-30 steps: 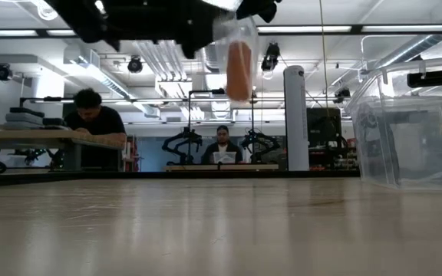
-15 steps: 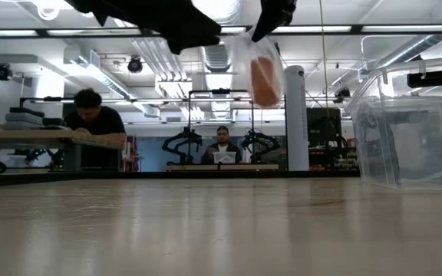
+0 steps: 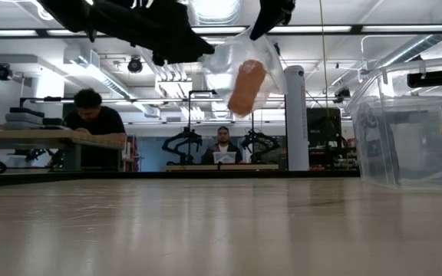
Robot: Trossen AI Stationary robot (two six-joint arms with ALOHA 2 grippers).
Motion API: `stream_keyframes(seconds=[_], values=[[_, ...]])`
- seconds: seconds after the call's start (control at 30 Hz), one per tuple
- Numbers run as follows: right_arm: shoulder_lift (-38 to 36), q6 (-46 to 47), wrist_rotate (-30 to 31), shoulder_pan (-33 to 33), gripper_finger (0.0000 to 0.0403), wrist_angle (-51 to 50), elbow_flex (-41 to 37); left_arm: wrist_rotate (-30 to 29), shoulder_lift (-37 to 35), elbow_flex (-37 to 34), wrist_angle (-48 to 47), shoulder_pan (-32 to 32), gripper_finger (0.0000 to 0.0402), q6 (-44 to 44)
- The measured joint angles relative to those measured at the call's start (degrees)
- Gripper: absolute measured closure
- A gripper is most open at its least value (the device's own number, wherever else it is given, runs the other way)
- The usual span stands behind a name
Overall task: Roll bandage
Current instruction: Put the rolled orange bandage into the transparent zip bag
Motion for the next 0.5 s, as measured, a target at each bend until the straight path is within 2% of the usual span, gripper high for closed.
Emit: stream_keyframes(seconds=[0.07, 0.2, 0.27, 0.5], values=[[0.00, 0.00, -0.28, 0.00, 0.0403, -0.38, 0.00, -1.29, -0.43, 0.15, -0.35, 0.08, 0.0122, 0.99], [0.00, -0.02, -0.30, 0.02, 0.0403, -0.23, 0.00, 4.02, -0.42, 0.22, 0.64, -0.04, 0.0106, 0.21], [0.00, -0.04, -0.40, 0.05, 0.0403, -0.02, 0.00, 4.65, 0.37, 0.30, 0.59, -0.03, 0.0105, -0.12], [0.00, -0.19, -5.76, 0.17, 0.0403, 1.19, 0.00, 4.10, 4.60, 0.27, 4.21, 0.55, 0.0134, -0.54]])
